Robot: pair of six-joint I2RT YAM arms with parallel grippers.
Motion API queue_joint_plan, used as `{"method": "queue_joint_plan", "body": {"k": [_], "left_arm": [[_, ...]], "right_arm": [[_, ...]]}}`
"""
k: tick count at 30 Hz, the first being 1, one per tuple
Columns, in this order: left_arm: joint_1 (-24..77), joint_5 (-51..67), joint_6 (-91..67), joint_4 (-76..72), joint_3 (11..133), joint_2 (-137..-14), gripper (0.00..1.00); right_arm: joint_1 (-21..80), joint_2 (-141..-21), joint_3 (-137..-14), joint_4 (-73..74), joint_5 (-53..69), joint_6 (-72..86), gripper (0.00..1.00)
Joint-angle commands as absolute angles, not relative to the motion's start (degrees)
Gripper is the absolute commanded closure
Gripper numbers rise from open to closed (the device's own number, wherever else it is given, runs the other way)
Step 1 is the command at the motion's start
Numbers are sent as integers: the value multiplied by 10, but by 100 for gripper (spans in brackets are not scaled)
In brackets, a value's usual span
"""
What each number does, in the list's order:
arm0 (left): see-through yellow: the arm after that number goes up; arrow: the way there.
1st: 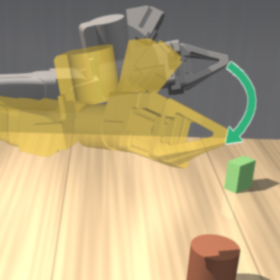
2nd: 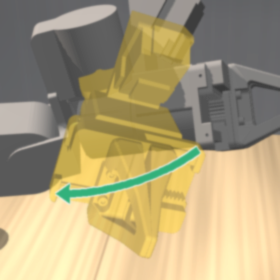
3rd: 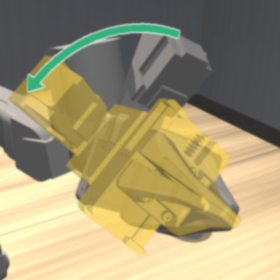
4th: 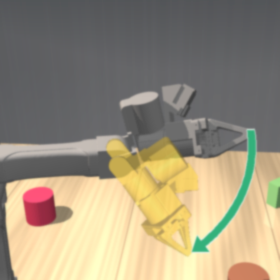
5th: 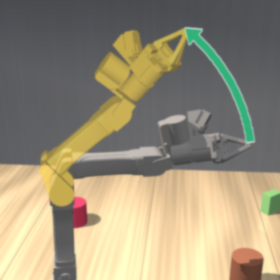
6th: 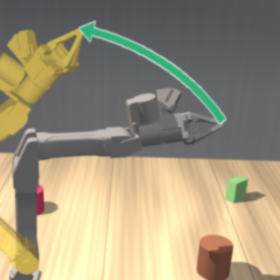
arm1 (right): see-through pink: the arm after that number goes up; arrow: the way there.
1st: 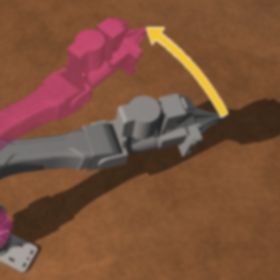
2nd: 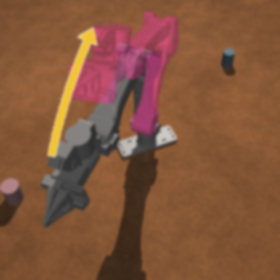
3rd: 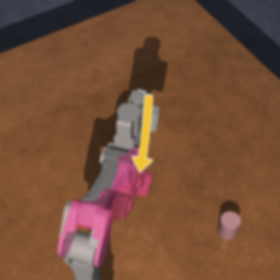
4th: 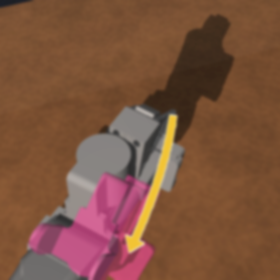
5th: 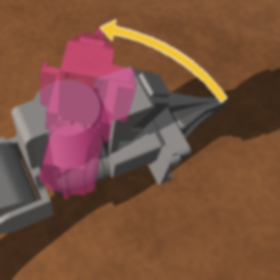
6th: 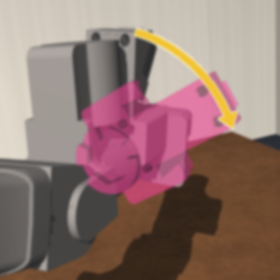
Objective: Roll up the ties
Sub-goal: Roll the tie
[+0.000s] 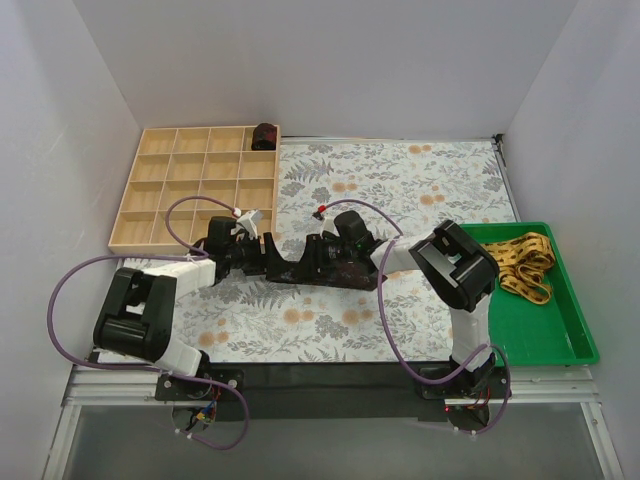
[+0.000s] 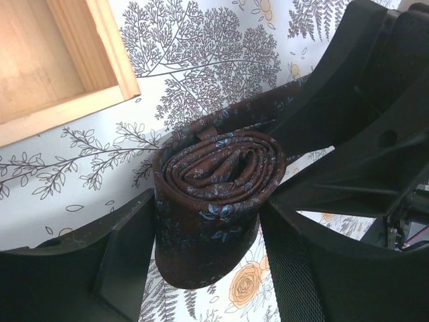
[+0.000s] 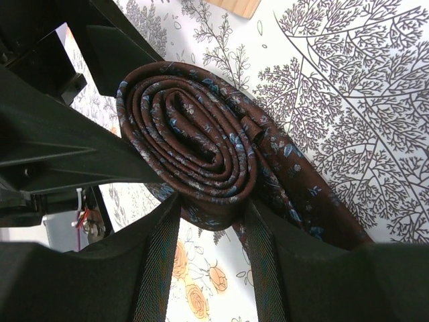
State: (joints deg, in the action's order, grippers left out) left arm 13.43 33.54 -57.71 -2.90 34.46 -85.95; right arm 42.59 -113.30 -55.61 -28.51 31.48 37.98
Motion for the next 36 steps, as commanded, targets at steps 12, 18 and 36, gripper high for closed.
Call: {"method": "queue_joint_plan", "body": {"k": [12,18,36], "left_arm": [[143,362,-608,-110,295,-841,43],[142,365,-613,-133,284,-838,36],[151,335,-635,-276,226,-856,37]], "right_arm": [[410,-1154,-566,-315,344,403,60],[406,-1154,-568,-322,355,412,66],[399,-1167,-581,-341,418,483,70]]}}
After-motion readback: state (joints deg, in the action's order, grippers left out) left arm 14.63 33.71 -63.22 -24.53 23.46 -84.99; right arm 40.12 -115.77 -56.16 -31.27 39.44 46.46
